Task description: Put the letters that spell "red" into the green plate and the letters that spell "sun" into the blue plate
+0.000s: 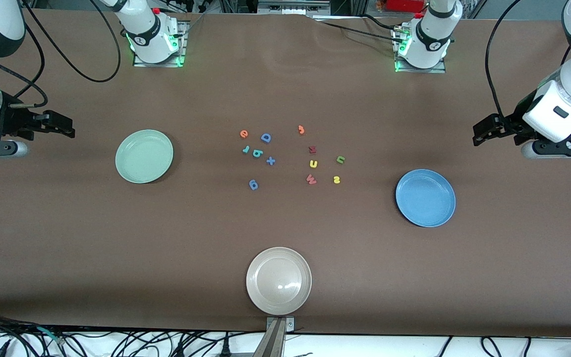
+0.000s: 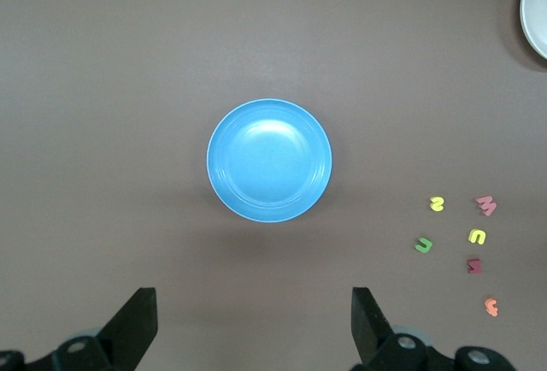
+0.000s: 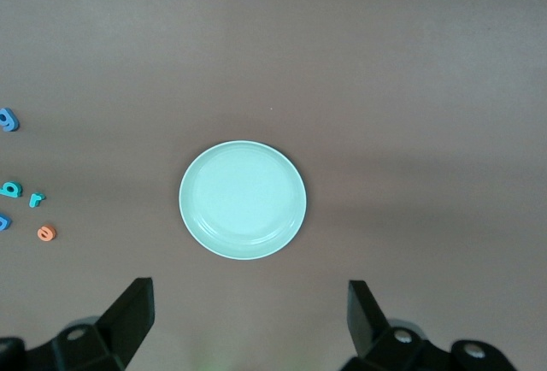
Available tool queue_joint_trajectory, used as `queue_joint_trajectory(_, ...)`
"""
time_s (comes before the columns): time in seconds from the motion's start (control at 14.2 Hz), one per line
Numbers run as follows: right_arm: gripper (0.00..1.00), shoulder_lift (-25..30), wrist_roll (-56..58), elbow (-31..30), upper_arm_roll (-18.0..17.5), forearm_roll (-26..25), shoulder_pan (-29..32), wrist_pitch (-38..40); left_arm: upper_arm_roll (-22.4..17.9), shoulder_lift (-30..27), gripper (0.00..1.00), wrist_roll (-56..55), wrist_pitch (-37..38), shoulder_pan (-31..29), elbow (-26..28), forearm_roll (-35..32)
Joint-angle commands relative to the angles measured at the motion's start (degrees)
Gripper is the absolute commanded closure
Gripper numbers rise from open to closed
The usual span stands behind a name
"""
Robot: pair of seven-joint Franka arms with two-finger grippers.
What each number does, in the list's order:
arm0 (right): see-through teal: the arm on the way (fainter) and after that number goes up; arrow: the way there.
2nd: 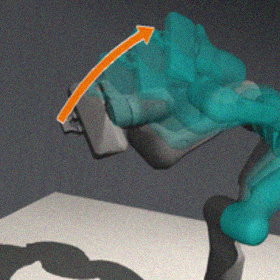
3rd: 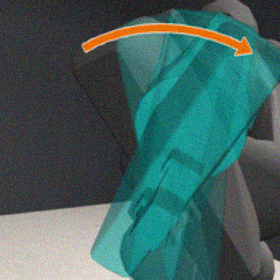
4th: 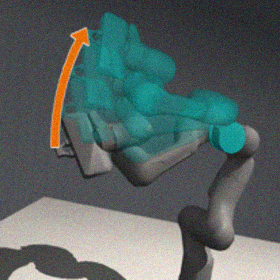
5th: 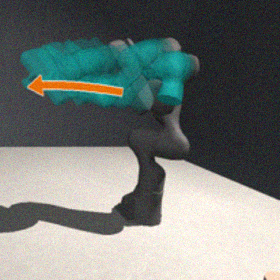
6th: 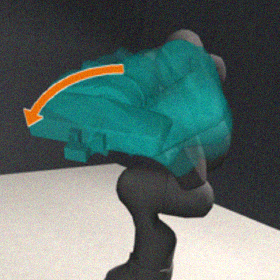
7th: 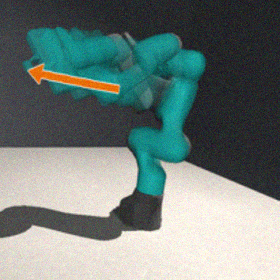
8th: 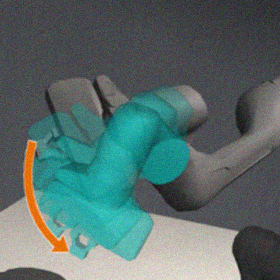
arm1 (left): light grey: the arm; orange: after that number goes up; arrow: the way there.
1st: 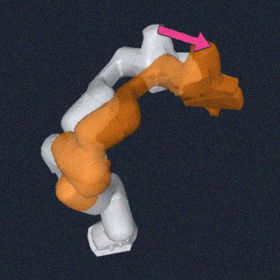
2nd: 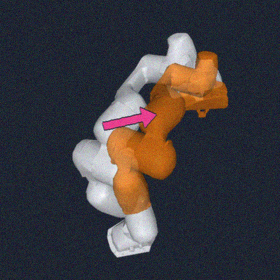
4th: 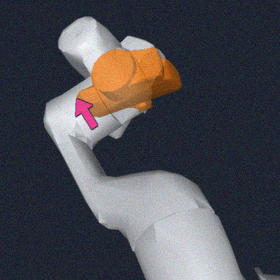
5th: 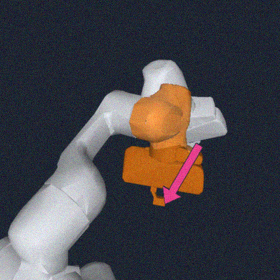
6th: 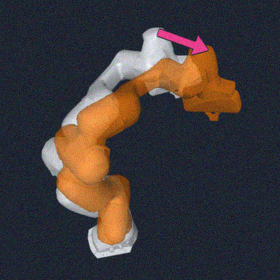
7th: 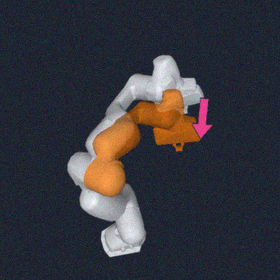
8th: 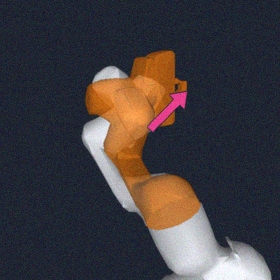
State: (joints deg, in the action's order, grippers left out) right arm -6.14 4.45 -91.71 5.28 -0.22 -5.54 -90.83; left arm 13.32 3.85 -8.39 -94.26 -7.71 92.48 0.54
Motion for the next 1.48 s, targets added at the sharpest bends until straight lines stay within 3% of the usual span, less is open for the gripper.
queue_joint_trajectory(0.0, 0.00, 0.2, -0.3, 0.4, -0.1, 0.7, 0.1, 0.5, 0.2, -0.8, 0.00, 0.4, 1.2, -0.2, -0.5, -1.1)
queue_joint_trajectory(1.41, 0.00, 0.2, -0.7, 0.3, -0.1, 0.8, 0.2, 0.7, 1.2, -2.1, 0.00, 0.5, 3.4, -0.8, -0.6, -1.1)
